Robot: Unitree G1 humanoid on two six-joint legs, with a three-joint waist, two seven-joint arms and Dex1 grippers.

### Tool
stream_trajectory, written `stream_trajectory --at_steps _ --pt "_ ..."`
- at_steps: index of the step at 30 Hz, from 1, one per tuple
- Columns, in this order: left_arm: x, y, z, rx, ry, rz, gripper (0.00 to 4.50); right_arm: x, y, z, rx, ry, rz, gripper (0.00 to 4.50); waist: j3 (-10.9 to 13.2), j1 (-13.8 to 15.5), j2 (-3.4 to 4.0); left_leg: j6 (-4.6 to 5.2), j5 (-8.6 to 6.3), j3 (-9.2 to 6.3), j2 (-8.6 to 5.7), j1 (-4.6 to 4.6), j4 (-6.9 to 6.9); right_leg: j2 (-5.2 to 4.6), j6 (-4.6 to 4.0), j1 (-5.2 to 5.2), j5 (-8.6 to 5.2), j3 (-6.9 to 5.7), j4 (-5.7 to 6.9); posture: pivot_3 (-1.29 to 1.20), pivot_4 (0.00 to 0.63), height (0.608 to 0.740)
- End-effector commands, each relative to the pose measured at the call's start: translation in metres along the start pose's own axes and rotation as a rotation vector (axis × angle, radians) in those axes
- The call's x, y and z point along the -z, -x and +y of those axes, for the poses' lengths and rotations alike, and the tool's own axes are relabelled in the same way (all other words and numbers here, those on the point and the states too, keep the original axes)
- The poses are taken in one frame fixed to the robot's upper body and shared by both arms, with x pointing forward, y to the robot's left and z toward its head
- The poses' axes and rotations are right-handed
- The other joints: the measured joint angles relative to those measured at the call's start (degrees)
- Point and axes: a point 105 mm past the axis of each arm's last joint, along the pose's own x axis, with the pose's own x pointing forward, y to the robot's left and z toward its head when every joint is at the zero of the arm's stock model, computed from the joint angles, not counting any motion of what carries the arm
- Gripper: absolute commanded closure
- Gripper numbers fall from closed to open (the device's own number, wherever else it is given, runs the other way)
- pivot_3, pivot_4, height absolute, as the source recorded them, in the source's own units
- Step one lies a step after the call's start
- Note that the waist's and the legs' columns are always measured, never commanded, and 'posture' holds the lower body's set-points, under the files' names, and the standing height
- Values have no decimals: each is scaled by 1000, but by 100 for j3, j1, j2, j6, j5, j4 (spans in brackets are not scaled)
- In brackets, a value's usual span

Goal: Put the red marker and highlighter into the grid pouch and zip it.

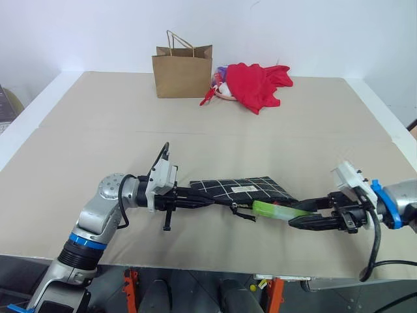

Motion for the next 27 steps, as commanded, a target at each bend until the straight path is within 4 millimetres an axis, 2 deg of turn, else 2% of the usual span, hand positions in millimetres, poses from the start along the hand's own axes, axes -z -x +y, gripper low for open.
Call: stream_trajectory --at_steps 1,10,15,19,22,23,25,26,27 --pt "-12 0 0 4 -48 -16 4500 -2 1 -4 4 36 17 3410 0 -1 0 0 0 0 0 1 0 0 0 0 0 0 0 0 150 740" --pt "-12 -1 -1 4 -45 -17 4500 -6 -4 -12 2 22 16 3410 0 -5 0 0 0 0 0 0 0 0 0 0 0 0 0 0 150 740" --pt "-12 -4 -4 12 -39 -26 4500 -14 -20 -18 -22 29 9 3410 0 -21 0 0 0 0 0 0 0 0 0 -1 0 0 0 0 150 740" --pt "-12 -5 -4 13 -37 -30 4500 -17 -25 -26 -5 36 6 3410 1 -20 -1 0 0 -1 0 1 0 0 0 -2 2 0 1 0 150 740" --pt "-12 -5 -4 8 -33 -32 4500 -21 -27 -29 -2 68 -6 1888 1 -19 -2 0 0 0 0 -2 0 0 1 -2 1 0 1 0 150 740" --pt "-12 -5 -4 6 -32 -33 4500 -22 -27 -29 -4 76 -7 1525 1 -19 -2 0 0 0 0 -2 0 0 1 -2 1 -1 1 0 150 740" --pt "-12 -5 -4 2 -30 -34 4500 -23 -27 -27 -10 84 -13 443 1 -16 -2 0 0 -1 0 -2 -2 0 0 -2 0 -2 1 0 150 740" --pt "-12 -5 -4 0 -29 -35 4500 -24 -27 -26 -13 91 -16 20 1 -17 -2 0 0 -1 0 -2 -2 0 0 -2 0 -2 1 0 150 740" --pt "-12 -5 -3 -1 -29 -35 4500 -25 -27 -25 -17 96 -19 20 1 -16 -2 1 0 -1 0 -2 -2 0 0 -2 0 -2 1 0 150 740"
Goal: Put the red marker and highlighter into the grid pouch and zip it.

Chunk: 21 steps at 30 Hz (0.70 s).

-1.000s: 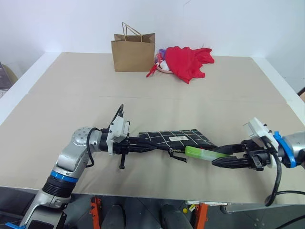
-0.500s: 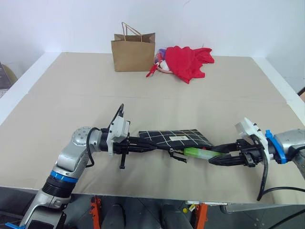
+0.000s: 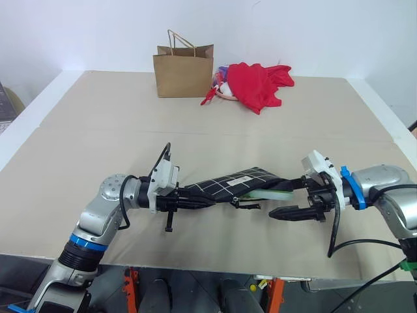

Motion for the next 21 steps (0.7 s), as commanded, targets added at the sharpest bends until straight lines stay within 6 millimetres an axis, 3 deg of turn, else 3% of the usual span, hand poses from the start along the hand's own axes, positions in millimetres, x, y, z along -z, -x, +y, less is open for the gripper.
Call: stream_trajectory --at_steps 1,8,12,21 --pt "-11 -1 -2 6 -36 -33 4500 -11 2 6 -19 49 -20 20 0 0 0 0 0 0 0 0 0 0 0 0 0 0 0 0 150 740" --pt "-11 1 1 -5 -38 -30 4500 -8 18 23 -51 25 -31 20 0 13 0 0 0 0 0 -1 2 -1 1 1 0 0 0 0 150 740" --pt "-12 7 5 -11 -22 -35 4500 -17 26 42 -97 145 -60 20 0 21 -1 0 0 0 -1 -1 1 0 1 0 -1 0 0 0 150 740" --pt "-26 4 5 12 23 -85 4500 -40 -22 39 -31 601 -245 20 7 -29 -13 -14 9 -3 0 6 5 2 3 3 10 -1 4 0 150 740"
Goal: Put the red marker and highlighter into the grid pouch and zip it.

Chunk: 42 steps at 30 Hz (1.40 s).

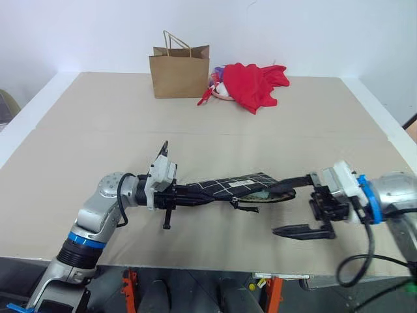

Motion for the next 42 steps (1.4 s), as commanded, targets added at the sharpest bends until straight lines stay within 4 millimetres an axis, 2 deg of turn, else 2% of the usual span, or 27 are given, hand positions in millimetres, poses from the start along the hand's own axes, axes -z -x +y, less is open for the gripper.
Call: stream_trajectory --at_steps 1,6,7,9,10,11,12,13,15,16,17,19,27,30,34,37,42 --pt "-17 -2 -1 14 -36 -39 4500 -1 -14 -5 12 176 -22 20 1 7 -2 -2 1 0 0 -1 0 -1 1 0 0 0 -1 0 150 740" --pt "-18 -2 0 9 -38 -36 4500 6 -26 -10 10 287 -46 20 3 16 -4 -3 1 0 0 -5 -4 -1 0 -1 -2 -1 -1 0 150 740" --pt "-17 -2 0 9 -38 -34 4500 4 -28 -12 18 299 -68 255 4 16 -6 -3 1 -1 0 -4 -5 -1 -1 -1 -2 0 -1 0 150 740" --pt "-16 -3 -2 10 -38 -29 4500 0 -30 -13 14 315 -101 882 4 17 -6 -3 1 -2 0 -3 -8 0 -2 -1 -2 -1 -1 0 150 740" --pt "-15 -3 -2 10 -39 -27 4500 -2 -31 -14 16 322 -114 1354 4 20 -5 -3 1 -4 0 -3 -8 0 -3 -1 -3 -2 -1 0 150 740" --pt "-15 -3 -3 10 -39 -25 4500 -3 -32 -14 15 324 -121 1354 4 20 -5 -3 1 -4 0 -3 -8 0 -3 -1 -3 -2 -1 0 150 740" --pt "-15 -3 -3 10 -39 -23 4500 -4 -32 -14 11 332 -126 2030 4 22 -5 -3 1 -4 0 -3 -8 0 -3 -1 -3 -2 -1 0 150 740" --pt "-14 -3 -4 10 -40 -22 4500 -5 -32 -13 8 337 -128 2127 4 25 -5 -3 1 -4 0 -4 -7 -1 -3 -1 -2 -2 -1 0 150 740" --pt "-14 -3 -4 9 -40 -22 4500 -6 -33 -10 -14 335 -135 2761 4 28 -6 -3 1 -4 0 -3 -7 0 -3 0 -2 -2 -1 0 150 740" --pt "-14 -3 -4 8 -41 -21 4500 -9 -33 -9 -18 337 -148 3348 4 28 -5 -3 1 -4 0 -2 -7 0 -3 0 -2 -2 -1 0 150 740" --pt "-14 -3 -4 7 -41 -20 4500 -12 -33 -8 -15 328 -164 3552 4 28 -5 -3 1 -4 0 -2 -7 0 -3 0 -2 -2 -1 0 150 740" --pt "-13 -3 -5 6 -40 -19 4500 -15 -33 -7 -16 325 -171 4416 4 29 -5 -3 1 -4 0 -2 -7 0 -3 0 -2 -2 -1 0 150 740" --pt "-11 -4 -7 11 -40 -12 4500 -17 -31 -7 4 267 -178 4416 4 30 -5 -3 1 -4 0 -2 -7 0 -3 0 -2 -2 -1 0 150 740" --pt "-8 -3 -7 11 -57 7 4500 -16 -19 -10 50 211 -159 4416 4 32 -6 -3 1 -5 0 -3 -7 -1 -4 0 -2 -2 -1 0 150 740" --pt "-5 3 -3 -12 -92 29 4500 6 35 -24 172 167 20 4416 5 66 -8 -3 1 -4 -3 -5 -5 -3 -2 2 -2 -2 -2 0 150 740" --pt "-1 7 0 -25 -126 57 4500 15 71 -28 252 129 105 4416 5 64 -8 -2 1 -2 -5 -2 -3 -6 -2 4 -2 -1 -3 0 150 740" --pt "4 14 6 -30 -147 89 4500 32 113 -19 299 63 232 4416 5 44 -7 0 0 -2 -5 2 -6 -5 -4 5 -3 -1 -2 0 150 740"
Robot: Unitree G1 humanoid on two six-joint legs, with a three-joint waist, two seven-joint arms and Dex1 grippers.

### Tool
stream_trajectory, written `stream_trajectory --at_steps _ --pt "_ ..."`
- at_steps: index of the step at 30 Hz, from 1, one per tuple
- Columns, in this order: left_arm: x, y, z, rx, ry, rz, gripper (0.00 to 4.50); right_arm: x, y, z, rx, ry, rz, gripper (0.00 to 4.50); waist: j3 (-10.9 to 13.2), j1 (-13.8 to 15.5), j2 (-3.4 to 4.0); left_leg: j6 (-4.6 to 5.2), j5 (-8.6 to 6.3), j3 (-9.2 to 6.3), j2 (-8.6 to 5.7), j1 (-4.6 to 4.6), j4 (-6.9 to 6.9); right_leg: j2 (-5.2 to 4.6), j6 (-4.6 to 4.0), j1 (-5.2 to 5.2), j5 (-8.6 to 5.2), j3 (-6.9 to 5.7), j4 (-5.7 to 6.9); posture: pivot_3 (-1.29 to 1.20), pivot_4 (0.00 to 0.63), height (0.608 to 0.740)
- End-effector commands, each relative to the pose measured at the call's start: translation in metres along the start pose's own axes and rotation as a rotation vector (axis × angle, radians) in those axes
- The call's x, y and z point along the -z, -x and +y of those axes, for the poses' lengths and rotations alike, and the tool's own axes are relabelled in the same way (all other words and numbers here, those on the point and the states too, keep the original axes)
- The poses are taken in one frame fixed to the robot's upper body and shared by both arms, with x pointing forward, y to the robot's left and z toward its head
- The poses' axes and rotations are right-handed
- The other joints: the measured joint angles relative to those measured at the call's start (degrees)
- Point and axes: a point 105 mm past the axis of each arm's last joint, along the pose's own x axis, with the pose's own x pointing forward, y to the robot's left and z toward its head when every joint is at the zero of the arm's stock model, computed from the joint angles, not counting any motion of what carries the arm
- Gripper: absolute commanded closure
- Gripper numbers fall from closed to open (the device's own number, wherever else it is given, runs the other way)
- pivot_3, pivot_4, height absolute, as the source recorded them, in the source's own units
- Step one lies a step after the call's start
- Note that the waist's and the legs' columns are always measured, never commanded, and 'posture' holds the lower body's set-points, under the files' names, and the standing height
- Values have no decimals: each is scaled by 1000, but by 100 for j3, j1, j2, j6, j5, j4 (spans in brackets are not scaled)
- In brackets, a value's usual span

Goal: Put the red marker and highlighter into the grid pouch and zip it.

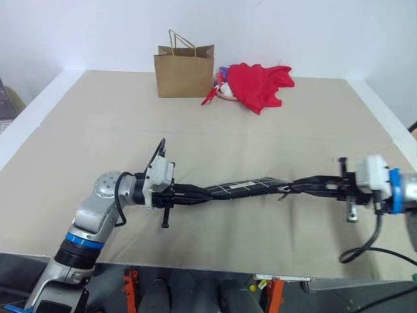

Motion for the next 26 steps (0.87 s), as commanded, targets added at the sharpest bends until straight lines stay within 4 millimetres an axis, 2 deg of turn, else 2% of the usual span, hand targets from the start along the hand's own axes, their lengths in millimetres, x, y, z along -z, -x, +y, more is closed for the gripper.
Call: stream_trajectory --at_steps 1,3,6,8,11,13,14,15,17,18,22,26 --pt "-2 8 5 -11 -50 24 4500 4 27 -2 25 30 78 4416 0 -18 0 0 0 1 0 0 1 0 1 0 -1 1 0 0 150 740" --pt "-1 9 7 -9 -57 35 4500 3 31 -2 47 13 74 4416 0 -29 0 1 -1 2 0 0 0 0 1 0 0 3 0 0 150 740" --pt "6 9 11 -13 -77 82 4500 -4 23 -6 90 -67 23 4416 -2 -36 4 0 0 2 0 2 2 0 1 1 2 3 1 0 150 740" --pt "13 11 19 -53 -49 117 3689 -7 14 -9 128 -197 -21 3772 -2 -40 4 0 1 2 0 2 4 0 3 2 4 3 2 0 150 740" --pt "25 22 36 -139 -13 169 2882 -2 2 -13 194 -366 -62 2959 -2 -38 3 0 3 -1 0 5 5 0 2 7 6 3 2 0 150 740" --pt "30 34 48 -225 -1 192 2059 9 1 -21 295 -446 -83 2109 0 -38 -2 0 3 -1 0 4 6 0 3 8 6 3 1 0 150 740" --pt "30 39 55 -272 14 190 1833 16 1 -24 342 -488 -83 1799 0 -38 -2 0 3 -1 0 1 7 0 3 7 6 3 0 0 150 740" --pt "30 43 60 -313 19 187 1243 21 0 -25 371 -516 -84 1225 1 -37 -3 0 3 -1 -2 2 6 0 4 7 5 3 0 0 150 740" --pt "27 49 66 -386 28 169 541 28 -2 -26 431 -539 -98 486 1 -35 -3 0 3 -2 -2 -2 3 0 5 1 4 2 0 0 150 740" --pt "27 53 69 -426 34 169 28 31 -4 -25 449 -548 -98 14 0 -34 -3 1 2 -2 -2 -4 1 0 5 0 2 2 0 0 150 740" --pt "29 69 73 -604 63 161 28 43 0 -22 555 -573 -98 14 0 -26 0 5 -1 -2 -2 -7 -5 -1 5 -3 -4 2 0 0 150 740" --pt "38 79 67 -705 56 200 28 52 11 -18 635 -551 -90 14 -1 -22 1 9 -5 -2 -1 -6 -7 -1 -1 -3 -5 2 1 0 150 740"
